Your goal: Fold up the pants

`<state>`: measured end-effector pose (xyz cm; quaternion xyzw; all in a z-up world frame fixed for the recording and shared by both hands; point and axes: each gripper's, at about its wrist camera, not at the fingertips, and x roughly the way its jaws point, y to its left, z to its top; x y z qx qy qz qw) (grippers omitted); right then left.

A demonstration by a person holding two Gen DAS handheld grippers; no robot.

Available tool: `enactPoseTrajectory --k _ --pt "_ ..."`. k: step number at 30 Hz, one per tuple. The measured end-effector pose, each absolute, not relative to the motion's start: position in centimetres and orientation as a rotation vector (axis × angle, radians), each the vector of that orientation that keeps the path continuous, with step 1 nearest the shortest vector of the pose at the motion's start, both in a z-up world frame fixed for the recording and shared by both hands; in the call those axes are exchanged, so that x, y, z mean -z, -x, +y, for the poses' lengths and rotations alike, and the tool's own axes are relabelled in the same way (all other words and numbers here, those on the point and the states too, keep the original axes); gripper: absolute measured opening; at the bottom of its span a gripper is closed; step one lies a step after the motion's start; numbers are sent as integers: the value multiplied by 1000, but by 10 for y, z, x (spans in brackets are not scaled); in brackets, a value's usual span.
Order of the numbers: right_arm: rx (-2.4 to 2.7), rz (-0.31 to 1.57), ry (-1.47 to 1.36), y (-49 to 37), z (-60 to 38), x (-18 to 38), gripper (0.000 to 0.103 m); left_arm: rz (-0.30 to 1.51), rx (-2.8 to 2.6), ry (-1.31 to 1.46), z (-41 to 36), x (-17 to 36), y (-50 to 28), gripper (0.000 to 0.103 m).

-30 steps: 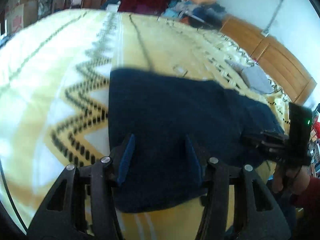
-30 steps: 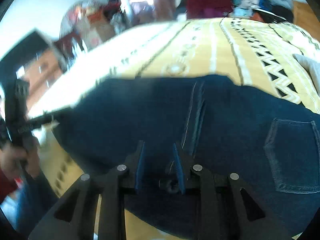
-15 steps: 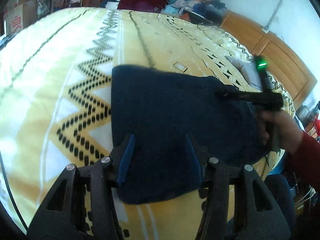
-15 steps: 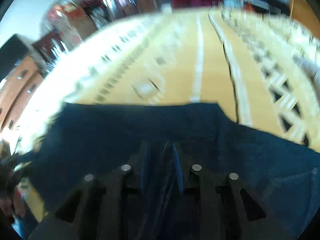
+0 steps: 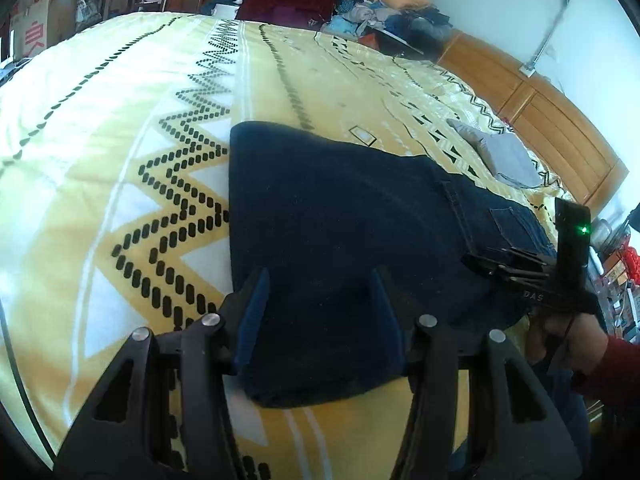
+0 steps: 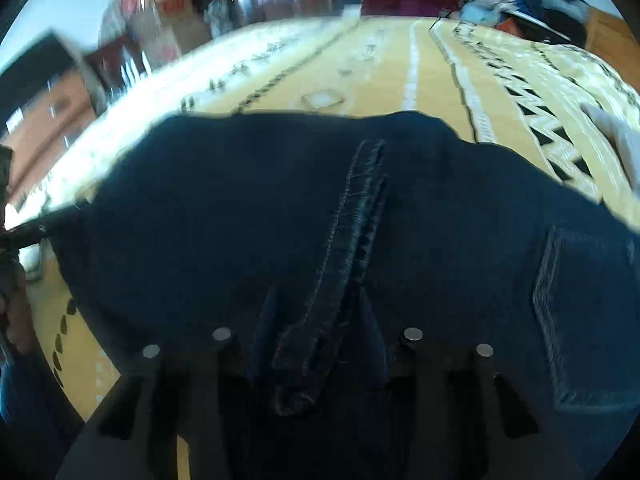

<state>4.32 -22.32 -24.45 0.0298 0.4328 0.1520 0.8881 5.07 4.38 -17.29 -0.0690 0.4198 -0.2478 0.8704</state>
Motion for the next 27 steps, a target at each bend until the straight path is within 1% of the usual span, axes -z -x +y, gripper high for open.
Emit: enactPoseTrajectory --k 2,6,7,9,11,12,15,16,18,20,22,24,25,27 --pt "-267 915 -32 -44 -220 235 46 877 518 133 43 167 -50 53" --pt "-295 821 33 -22 -197 205 47 835 525 187 55 146 -64 53" --pt "-317 808 42 -16 -187 201 47 835 516 172 55 143 -70 55" --pt "-355 829 58 -13 -169 205 49 885 509 126 53 152 -86 58" --pt "-356 893 100 -17 -153 225 50 961 485 76 50 171 -99 58" --pt "-340 880 116 -14 -150 232 51 996 489 73 50 178 -104 56" --pt "-330 888 86 -10 -151 229 52 957 521 128 55 166 -114 57" --pt "-330 893 80 -11 -152 230 52 942 524 124 54 162 -119 58" --pt "-327 891 88 -9 -151 231 52 939 552 126 49 157 -140 58" --pt "-320 892 84 -9 -151 232 53 993 535 124 42 170 -169 59" --pt "-316 898 81 -9 -152 229 53 1060 491 95 40 188 -188 62" --pt "-298 911 82 -13 -152 223 53 1051 518 153 47 193 -193 62" --pt "-266 902 122 -8 -147 215 53 1049 534 183 52 191 -192 61" --pt "-260 801 255 13 -128 198 54 1034 578 227 63 191 -184 61"
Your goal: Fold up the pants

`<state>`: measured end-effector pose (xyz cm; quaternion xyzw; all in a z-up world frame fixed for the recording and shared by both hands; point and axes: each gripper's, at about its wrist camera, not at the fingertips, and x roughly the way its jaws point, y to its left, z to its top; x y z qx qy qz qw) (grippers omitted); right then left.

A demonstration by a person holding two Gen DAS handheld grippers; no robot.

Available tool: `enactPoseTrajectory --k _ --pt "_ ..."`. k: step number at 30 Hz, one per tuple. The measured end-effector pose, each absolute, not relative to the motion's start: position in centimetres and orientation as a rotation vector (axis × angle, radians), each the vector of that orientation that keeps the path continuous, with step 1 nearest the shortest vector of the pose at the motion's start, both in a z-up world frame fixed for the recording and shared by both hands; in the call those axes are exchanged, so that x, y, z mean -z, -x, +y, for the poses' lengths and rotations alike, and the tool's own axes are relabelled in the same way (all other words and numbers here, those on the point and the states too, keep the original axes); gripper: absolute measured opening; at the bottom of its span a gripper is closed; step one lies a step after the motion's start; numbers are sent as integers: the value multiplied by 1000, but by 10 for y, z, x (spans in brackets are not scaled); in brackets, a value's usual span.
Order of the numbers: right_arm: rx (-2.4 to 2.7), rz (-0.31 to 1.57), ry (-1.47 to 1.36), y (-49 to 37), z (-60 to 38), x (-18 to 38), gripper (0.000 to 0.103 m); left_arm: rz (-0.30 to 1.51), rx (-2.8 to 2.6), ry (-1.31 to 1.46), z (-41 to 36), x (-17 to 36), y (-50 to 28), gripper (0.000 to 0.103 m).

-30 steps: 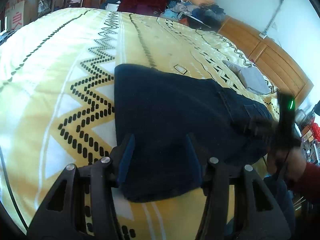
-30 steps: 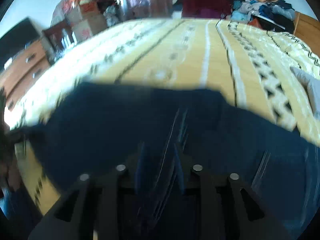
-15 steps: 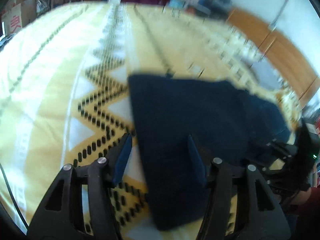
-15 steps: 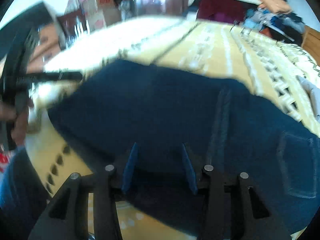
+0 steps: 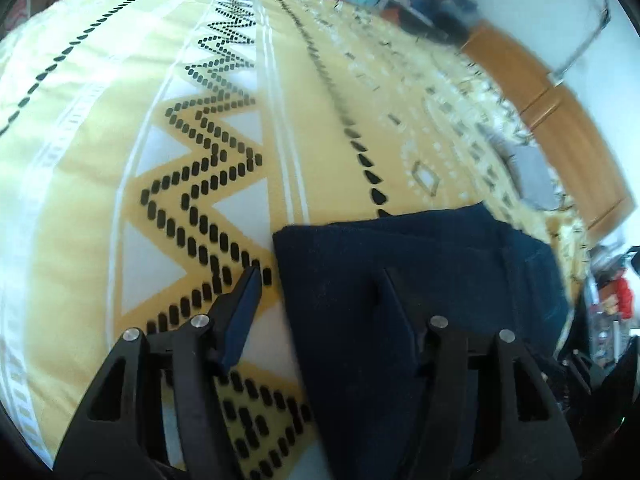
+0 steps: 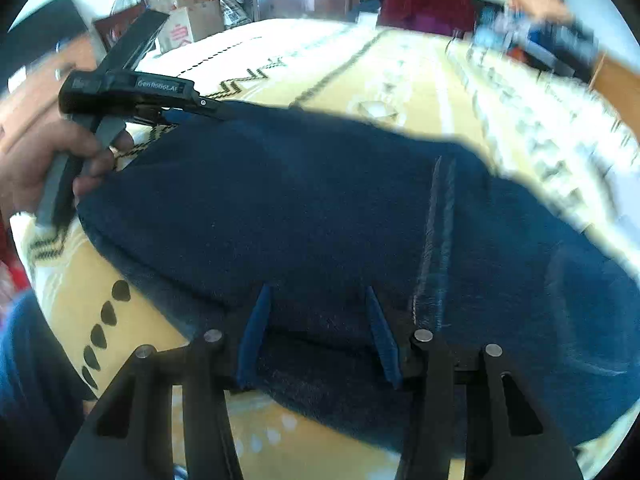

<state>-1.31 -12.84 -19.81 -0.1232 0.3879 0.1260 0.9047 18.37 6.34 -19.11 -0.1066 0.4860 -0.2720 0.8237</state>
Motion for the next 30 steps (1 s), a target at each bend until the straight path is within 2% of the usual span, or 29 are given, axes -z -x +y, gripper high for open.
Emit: enactPoseTrajectory --k 2,6,9,12,21,30 --pt "-288 715 388 40 -102 190 55 1033 616 277 72 194 -176 62" --pt "-291 640 702 69 -48 217 55 1017 663 354 83 197 -168 63" --pt "-269 613 813 70 -30 234 54 1018 681 339 75 196 -174 69" --pt "-234 564 896 71 -17 240 54 1018 688 330 74 196 -175 71" --pt "-193 515 922 43 6 244 54 1029 695 261 60 191 -179 74" --pt "-243 507 875 5 38 236 44 1068 710 297 55 200 -212 73"
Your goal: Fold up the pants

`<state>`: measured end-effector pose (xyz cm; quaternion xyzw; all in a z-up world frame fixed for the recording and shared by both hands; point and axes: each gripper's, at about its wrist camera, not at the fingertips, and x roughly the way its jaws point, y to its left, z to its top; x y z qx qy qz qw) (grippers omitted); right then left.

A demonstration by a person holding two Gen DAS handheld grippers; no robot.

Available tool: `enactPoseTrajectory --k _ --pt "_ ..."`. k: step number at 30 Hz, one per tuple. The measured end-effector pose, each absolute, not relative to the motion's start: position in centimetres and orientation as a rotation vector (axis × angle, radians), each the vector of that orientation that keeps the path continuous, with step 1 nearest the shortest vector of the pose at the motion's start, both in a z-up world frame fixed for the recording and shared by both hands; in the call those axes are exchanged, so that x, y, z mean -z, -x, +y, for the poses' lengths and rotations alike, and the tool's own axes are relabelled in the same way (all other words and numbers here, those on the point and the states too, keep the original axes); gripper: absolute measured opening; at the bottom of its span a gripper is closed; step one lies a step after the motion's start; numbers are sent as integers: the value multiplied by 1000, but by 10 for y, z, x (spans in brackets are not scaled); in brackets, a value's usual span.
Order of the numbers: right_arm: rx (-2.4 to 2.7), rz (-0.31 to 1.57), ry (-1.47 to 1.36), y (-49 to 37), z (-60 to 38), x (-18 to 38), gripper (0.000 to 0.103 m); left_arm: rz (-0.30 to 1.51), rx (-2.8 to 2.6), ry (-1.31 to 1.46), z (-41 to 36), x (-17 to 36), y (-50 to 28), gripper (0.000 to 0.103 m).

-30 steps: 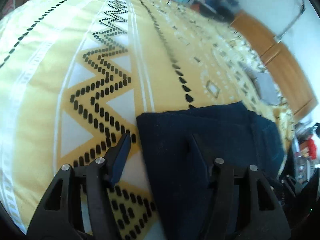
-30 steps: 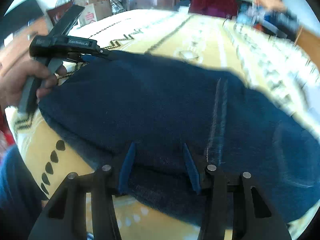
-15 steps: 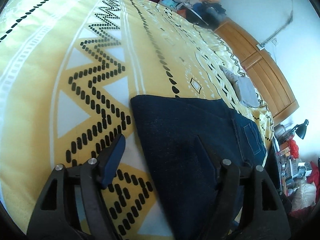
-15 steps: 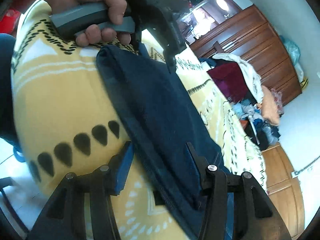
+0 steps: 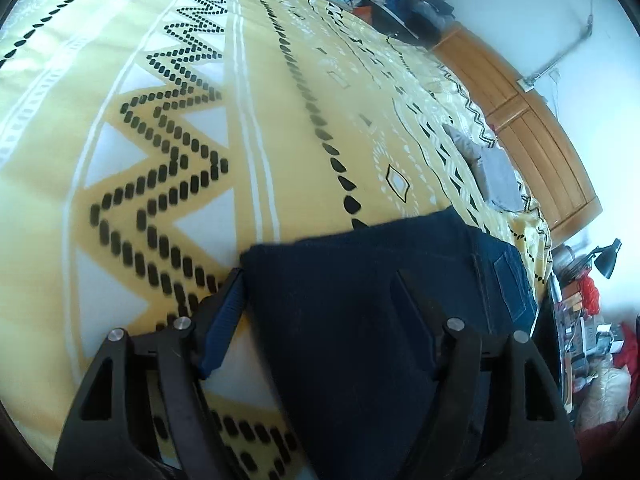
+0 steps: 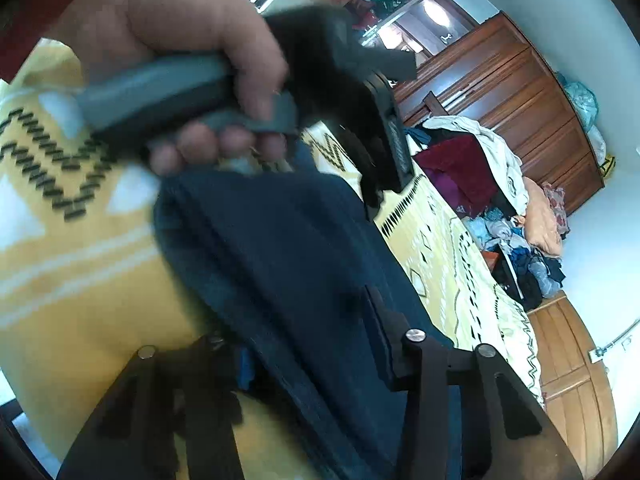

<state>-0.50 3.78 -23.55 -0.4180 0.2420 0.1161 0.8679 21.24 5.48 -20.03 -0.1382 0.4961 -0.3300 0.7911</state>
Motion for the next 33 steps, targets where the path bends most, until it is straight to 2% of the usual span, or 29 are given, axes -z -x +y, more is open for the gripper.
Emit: enactPoseTrajectory --k 3,5,6,7,8,9,15,20,24,33 --pt "-256 525 842 -1 39 238 44 1075 714 271 52 201 -213 72" --pt "-263 545 819 -4 39 238 39 1071 706 259 52 201 -211 56" --pt "-274 559 799 -6 39 237 30 1075 688 255 53 201 -211 33" --pt "-287 574 769 -7 37 234 26 1072 674 262 56 200 -211 25" --pt "-297 576 739 -6 35 231 19 1054 670 261 57 196 -209 21" --pt "-309 577 697 -6 31 225 16 1038 666 246 55 191 -207 19" --pt "-339 522 345 -3 -36 155 15 914 696 290 44 132 -196 18" --pt "-349 516 -6 0 -126 119 14 811 760 271 -19 78 -192 17" --pt "-309 530 -210 4 -190 118 14 786 828 233 -86 63 -191 17" --pt "-232 525 -582 32 -319 151 14 826 964 82 -222 70 -165 17"
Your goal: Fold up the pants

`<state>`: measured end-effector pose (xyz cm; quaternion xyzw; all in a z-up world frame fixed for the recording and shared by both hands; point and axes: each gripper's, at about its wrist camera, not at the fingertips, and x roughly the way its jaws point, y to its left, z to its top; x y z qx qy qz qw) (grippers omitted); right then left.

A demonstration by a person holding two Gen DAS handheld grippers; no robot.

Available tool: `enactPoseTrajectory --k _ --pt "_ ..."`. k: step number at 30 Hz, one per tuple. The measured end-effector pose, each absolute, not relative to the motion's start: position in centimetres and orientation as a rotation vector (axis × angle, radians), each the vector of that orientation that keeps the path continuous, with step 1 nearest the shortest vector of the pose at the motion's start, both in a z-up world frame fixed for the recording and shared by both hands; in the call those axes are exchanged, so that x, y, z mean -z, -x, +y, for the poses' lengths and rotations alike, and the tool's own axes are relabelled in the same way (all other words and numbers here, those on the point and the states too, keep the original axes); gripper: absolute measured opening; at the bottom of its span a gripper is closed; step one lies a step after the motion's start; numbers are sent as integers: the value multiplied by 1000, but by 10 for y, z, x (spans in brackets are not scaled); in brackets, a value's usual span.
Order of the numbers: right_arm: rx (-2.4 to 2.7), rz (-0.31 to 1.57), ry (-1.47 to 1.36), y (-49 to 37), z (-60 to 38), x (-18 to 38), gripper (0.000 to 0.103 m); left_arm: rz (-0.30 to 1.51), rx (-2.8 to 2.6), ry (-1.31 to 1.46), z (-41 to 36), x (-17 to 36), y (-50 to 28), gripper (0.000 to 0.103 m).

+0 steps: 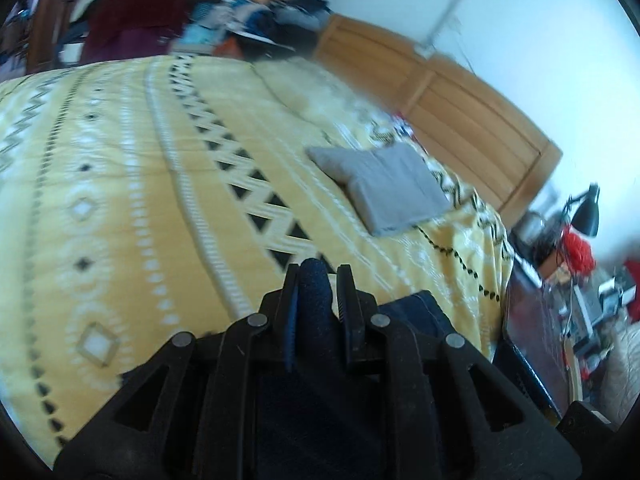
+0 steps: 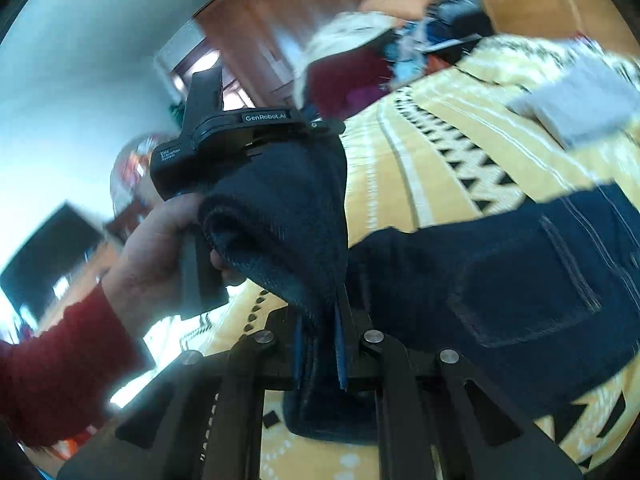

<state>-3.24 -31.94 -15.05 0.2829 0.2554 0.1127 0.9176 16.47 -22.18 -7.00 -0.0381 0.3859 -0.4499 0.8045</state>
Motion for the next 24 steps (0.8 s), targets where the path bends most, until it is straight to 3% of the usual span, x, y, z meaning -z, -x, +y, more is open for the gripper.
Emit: enactPoseTrajectory --k 12,24 --pt "-171 443 -1075 92 -477 225 14 925 1039 -38 -362 105 -138 17" --pt "-133 387 -1254 130 -531 270 14 964 1115 -123 -447 130 -110 16"
